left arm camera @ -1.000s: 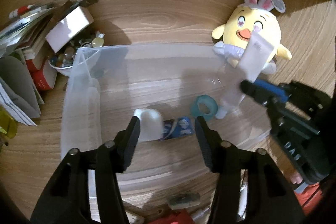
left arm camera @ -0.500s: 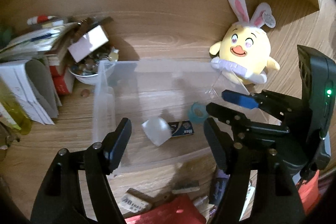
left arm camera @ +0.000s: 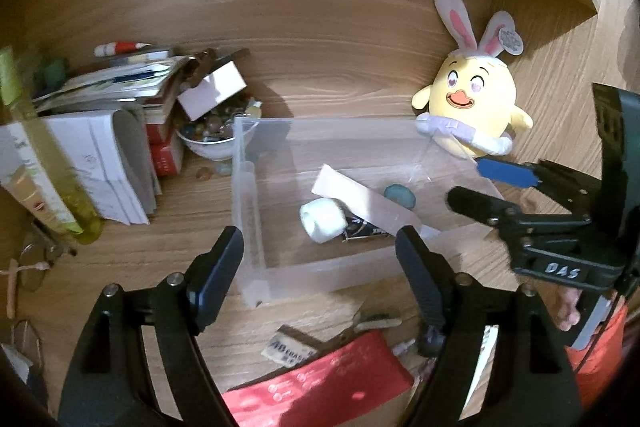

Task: Organize objects
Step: 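Grasp the red packet with the left gripper while the right reaches toward the lipsticks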

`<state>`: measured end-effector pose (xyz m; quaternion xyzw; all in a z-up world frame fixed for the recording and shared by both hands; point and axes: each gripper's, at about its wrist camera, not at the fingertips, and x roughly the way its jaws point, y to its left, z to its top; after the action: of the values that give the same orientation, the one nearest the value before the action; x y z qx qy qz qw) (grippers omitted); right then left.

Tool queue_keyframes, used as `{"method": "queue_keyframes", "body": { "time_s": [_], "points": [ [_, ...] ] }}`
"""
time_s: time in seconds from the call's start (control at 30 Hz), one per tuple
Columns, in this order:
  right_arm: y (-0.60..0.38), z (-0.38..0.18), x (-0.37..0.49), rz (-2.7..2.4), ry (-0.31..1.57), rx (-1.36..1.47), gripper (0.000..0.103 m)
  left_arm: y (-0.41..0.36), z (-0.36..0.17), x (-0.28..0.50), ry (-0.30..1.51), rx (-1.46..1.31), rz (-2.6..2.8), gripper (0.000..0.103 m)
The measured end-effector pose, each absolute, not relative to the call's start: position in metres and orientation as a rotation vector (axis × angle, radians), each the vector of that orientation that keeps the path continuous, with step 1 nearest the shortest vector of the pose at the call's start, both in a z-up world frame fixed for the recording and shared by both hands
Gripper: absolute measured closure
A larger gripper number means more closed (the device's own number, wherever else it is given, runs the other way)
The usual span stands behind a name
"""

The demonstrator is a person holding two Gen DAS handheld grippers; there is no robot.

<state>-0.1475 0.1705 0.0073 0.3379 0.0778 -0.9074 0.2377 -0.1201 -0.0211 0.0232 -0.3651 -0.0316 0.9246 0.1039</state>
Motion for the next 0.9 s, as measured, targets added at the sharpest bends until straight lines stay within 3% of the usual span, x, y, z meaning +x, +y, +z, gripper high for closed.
{"method": "queue_keyframes", "body": {
  "time_s": [0.5, 0.9],
  "points": [
    [0.190, -0.009, -0.099, -2.487, 0.172, 0.974, 0.041, -0.029, -0.012, -0.082, -0.045, -1.207, 2.679, 0.020],
    [0.209, -0.046, -0.079, -2.483, 0.103, 1.119, 0.041, -0.016, -0.039, -0.051, 0.122, -1.261, 2.592, 0.015]
  ]
}}
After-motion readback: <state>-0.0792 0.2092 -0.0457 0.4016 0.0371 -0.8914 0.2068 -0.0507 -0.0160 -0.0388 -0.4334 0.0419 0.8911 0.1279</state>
